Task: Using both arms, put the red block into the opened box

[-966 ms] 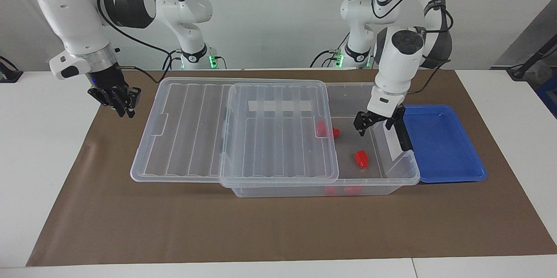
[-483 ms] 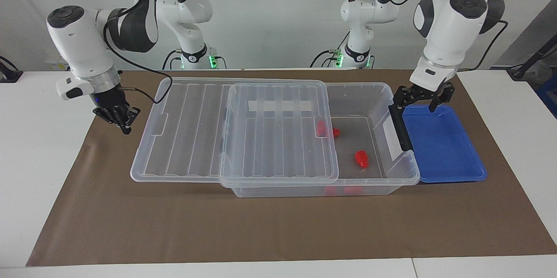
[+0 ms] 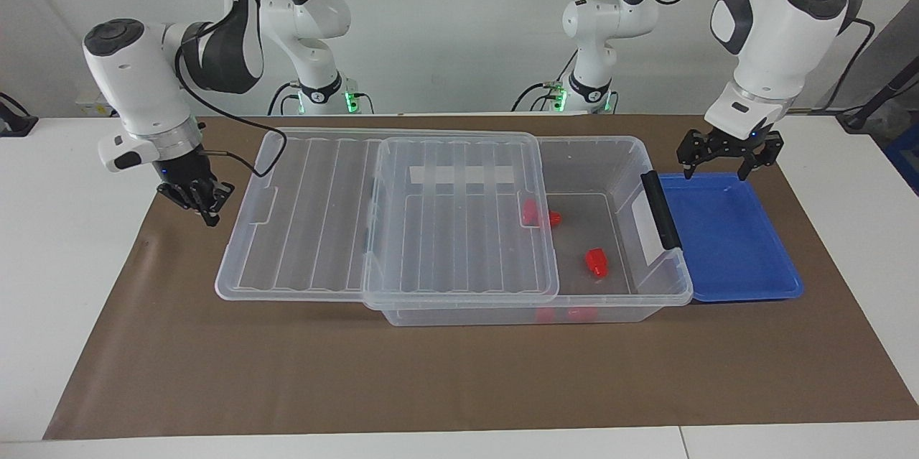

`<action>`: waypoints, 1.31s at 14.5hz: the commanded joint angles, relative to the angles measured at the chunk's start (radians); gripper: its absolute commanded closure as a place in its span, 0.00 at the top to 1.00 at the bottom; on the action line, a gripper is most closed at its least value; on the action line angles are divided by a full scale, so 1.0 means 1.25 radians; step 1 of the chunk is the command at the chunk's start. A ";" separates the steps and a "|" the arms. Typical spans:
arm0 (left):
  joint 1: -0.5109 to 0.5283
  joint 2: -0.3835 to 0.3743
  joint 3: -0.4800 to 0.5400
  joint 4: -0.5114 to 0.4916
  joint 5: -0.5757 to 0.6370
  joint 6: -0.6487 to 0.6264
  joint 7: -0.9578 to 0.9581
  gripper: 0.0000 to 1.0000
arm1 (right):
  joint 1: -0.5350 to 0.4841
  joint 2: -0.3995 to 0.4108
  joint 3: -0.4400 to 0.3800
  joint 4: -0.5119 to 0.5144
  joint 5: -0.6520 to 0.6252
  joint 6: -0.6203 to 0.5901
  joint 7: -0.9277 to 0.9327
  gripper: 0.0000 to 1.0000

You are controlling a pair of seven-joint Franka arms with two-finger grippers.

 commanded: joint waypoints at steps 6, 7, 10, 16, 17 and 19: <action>0.018 -0.045 -0.005 -0.030 -0.005 -0.037 0.022 1.00 | 0.047 -0.019 0.015 -0.029 0.004 -0.033 -0.001 0.00; 0.021 -0.045 -0.005 -0.029 -0.007 -0.037 0.025 1.00 | 0.053 -0.019 0.022 -0.027 0.004 -0.035 -0.001 0.00; 0.045 -0.046 -0.005 -0.029 -0.007 -0.045 0.023 1.00 | 0.090 -0.024 0.027 -0.029 0.005 -0.058 -0.001 0.00; 0.032 -0.045 -0.012 -0.026 -0.005 -0.032 0.022 1.00 | 0.158 -0.031 0.027 -0.029 0.005 -0.096 -0.001 0.00; 0.032 -0.045 -0.014 -0.025 -0.005 -0.031 0.025 1.00 | 0.164 -0.031 0.027 -0.029 0.005 -0.096 -0.001 0.00; 0.030 -0.045 -0.017 -0.020 -0.007 -0.026 0.025 1.00 | 0.189 -0.032 0.028 -0.029 0.005 -0.097 -0.001 0.00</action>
